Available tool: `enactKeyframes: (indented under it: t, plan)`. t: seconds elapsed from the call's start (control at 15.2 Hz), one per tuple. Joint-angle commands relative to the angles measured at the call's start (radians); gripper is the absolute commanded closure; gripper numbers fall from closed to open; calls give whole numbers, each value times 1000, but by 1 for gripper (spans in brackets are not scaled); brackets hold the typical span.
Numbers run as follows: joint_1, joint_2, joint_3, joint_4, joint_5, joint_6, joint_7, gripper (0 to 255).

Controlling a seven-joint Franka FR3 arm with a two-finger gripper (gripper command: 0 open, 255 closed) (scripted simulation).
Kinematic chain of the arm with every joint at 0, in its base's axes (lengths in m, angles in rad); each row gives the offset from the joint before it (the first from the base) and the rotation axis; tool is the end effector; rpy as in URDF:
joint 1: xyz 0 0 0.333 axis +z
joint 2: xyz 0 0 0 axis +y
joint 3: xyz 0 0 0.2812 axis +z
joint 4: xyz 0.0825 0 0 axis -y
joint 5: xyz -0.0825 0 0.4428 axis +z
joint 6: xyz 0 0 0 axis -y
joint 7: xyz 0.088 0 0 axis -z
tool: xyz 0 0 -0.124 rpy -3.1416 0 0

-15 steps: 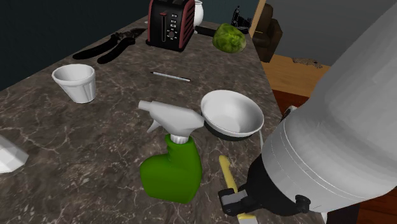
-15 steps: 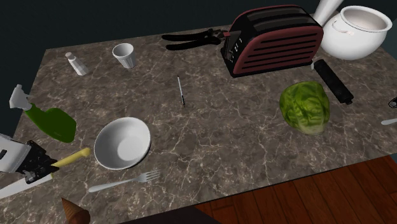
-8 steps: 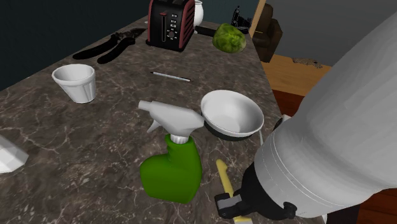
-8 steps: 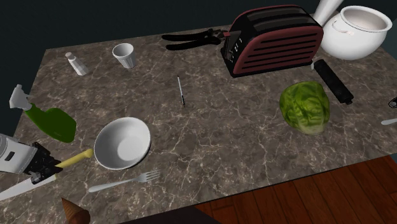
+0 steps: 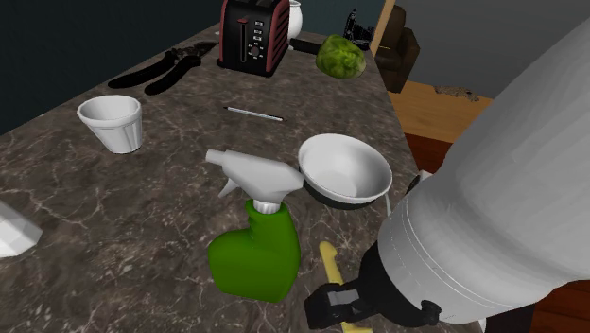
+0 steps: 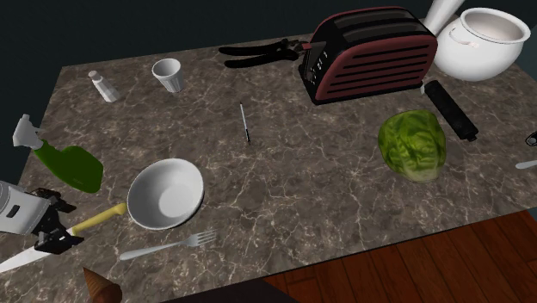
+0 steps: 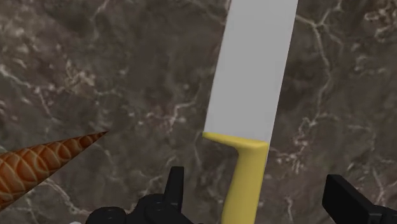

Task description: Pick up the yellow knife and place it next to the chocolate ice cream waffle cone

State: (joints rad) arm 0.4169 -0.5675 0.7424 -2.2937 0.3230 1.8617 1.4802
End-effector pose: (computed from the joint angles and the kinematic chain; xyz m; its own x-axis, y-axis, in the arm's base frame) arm 0.1700 0.4691 0.4397 0.8788 -0.4731 0.0629 -0.4727 -0.8810 -0.0208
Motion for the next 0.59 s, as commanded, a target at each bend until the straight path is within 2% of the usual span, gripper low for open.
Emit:
enactKeyframes:
  t: [0.0, 0.2, 0.53]
  plan:
    - [0, -4, -10, 29, -5, -34, 1, 0]
    - [-4, -8, -34, 118, -19, -126, 5, 0]
    - [-4, -8, -34, 118, -19, -126, 5, 0]
